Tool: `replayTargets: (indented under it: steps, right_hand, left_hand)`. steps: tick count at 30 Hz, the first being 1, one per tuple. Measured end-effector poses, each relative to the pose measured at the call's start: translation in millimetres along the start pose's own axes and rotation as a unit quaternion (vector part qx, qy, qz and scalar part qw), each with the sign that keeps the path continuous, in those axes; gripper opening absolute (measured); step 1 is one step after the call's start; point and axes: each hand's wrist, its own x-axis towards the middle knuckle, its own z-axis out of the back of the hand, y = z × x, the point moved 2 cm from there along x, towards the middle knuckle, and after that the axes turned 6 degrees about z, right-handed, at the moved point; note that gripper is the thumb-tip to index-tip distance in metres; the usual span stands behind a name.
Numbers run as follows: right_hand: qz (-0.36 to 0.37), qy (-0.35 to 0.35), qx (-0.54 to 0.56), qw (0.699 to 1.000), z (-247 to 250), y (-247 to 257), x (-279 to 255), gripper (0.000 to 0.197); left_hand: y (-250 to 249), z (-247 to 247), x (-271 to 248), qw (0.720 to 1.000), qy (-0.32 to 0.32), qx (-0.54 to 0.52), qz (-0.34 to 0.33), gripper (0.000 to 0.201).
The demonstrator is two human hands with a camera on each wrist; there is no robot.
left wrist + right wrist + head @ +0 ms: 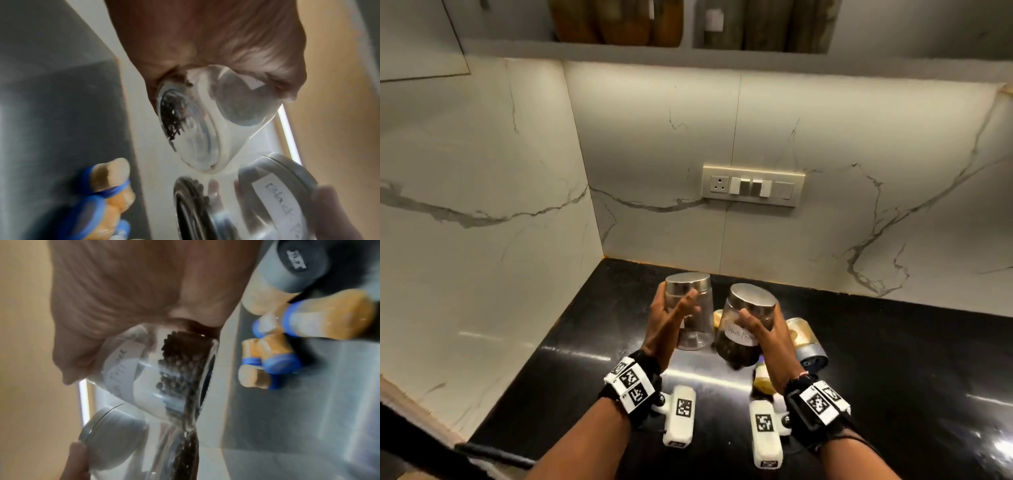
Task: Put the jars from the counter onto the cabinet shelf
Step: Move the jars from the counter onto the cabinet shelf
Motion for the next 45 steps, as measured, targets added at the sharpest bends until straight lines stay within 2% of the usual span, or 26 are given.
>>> replayTargets:
  steps: [2,5,8,11,15,17,21,23,27,31,33,37,45]
  right_hand:
    - [0.03,0.018,-0.006,0.999,0,35,6,0.079]
    - [0.08,0.037,-0.01,0.996,-2,89,9,0.089]
    - [0.145,0.045,-0.032,0.988,-4,143,8,0.08]
    - [0.21,0.053,-0.073,0.973,-8,196,2,0.091]
    - [0.285,0.058,-0.122,0.949,-16,257,-5,0.091]
    - [0.31,0.065,-0.123,0.94,-21,284,-6,0.088]
    - [0.353,0.071,-0.104,0.927,-28,333,4,0.068]
    - [0.368,0.068,-0.103,0.921,-33,357,13,0.064]
    - [0.376,0.06,-0.109,0.918,-38,398,40,0.052]
    - [0.364,0.046,-0.124,0.922,-44,432,67,0.063]
    - [0.361,0.042,-0.128,0.923,-48,444,77,0.061]
    - [0.34,0.026,-0.128,0.931,-53,456,101,0.053]
    - [0.239,-0.02,-0.092,0.966,-46,442,164,0.081]
  left_hand:
    - [-32,-10,4,1.0,0.011,-0.004,-0.028,0.057]
    - [-78,-23,3,0.998,0.025,-0.01,-0.056,0.07]
    - [-124,-36,-5,0.992,0.049,-0.011,-0.112,0.065]
    - [-170,-50,-17,0.985,0.067,-0.001,-0.16,0.064]
    - [-231,-63,-29,0.974,0.068,0.003,-0.216,0.065]
    - [-262,-69,-33,0.971,0.068,0.004,-0.23,0.063]
    - [-323,-76,-36,0.96,0.078,0.008,-0.269,0.047]
    - [-351,-80,-33,0.952,0.083,0.018,-0.295,0.049]
    - [-398,-90,-17,0.942,0.088,0.026,-0.324,0.048]
    - [-428,-103,7,0.931,0.045,0.071,-0.356,0.055]
    - [-436,-108,20,0.931,0.027,0.086,-0.355,0.058]
    - [-445,-109,48,0.942,0.012,0.089,-0.322,0.063]
    - [-447,-105,100,0.969,-0.011,0.08,-0.235,0.066]
